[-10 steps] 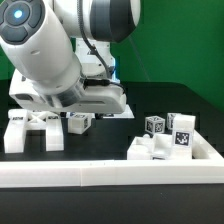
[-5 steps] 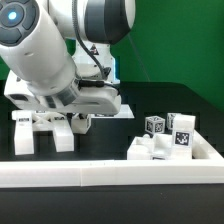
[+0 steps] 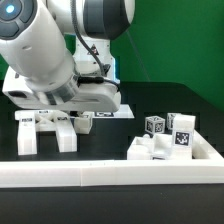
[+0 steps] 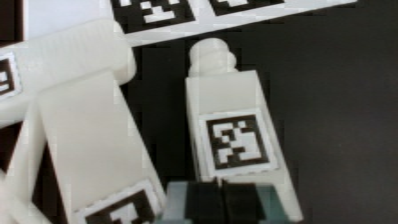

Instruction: Assemble chair

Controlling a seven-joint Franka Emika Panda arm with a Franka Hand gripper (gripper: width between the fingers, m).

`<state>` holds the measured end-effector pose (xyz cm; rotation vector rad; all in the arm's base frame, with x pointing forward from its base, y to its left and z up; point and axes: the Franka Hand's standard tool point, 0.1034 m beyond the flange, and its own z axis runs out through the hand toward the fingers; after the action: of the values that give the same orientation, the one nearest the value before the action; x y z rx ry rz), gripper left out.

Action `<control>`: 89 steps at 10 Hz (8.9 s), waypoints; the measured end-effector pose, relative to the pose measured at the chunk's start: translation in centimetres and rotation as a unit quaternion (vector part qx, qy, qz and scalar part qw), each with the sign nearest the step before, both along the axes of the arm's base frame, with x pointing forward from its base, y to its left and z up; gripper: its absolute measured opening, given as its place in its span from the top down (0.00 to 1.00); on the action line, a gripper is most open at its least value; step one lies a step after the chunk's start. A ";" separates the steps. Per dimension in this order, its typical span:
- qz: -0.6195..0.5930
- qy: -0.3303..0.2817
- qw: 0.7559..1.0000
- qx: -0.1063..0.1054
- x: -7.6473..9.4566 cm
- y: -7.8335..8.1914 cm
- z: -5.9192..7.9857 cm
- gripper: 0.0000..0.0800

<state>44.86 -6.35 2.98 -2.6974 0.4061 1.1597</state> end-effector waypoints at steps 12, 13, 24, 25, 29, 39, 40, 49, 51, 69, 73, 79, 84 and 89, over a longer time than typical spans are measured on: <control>0.031 -0.014 0.999 0.023 0.5 1.3 0.1 0.19; 0.029 -0.014 0.999 0.023 0.5 1.2 0.0 0.19; 0.117 -0.008 0.993 0.025 0.2 1.2 -0.1 0.19; 0.116 -0.008 0.993 0.024 0.2 1.2 -0.1 0.19; 0.115 -0.008 0.993 0.026 0.2 0.8 -0.1 0.19; 0.104 -0.018 0.994 0.008 1.1 1.8 1.1 0.19; 0.104 -0.017 0.994 0.008 1.1 1.8 1.1 0.19; 0.114 -0.018 0.993 -0.006 0.0 2.8 -1.7 0.19; 0.113 -0.018 0.993 -0.007 -0.5 2.6 -2.2 0.34; 0.078 -0.167 0.982 -0.040 8.2 3.9 7.9 0.63; 0.072 -0.293 0.951 -0.073 9.8 3.4 7.9 0.63; 0.062 -0.471 0.872 -0.121 13.4 5.1 8.9 0.63; 0.055 -0.518 0.845 -0.117 15.7 8.1 9.9 0.63; 0.054 -0.526 0.841 -0.118 16.0 8.8 9.8 0.63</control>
Offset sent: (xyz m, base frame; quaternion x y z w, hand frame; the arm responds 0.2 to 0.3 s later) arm -0.0023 -0.0002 -0.0066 0.0071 0.0059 0.0025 1.0000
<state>60.82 2.49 12.79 -3.0572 0.2028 -0.4985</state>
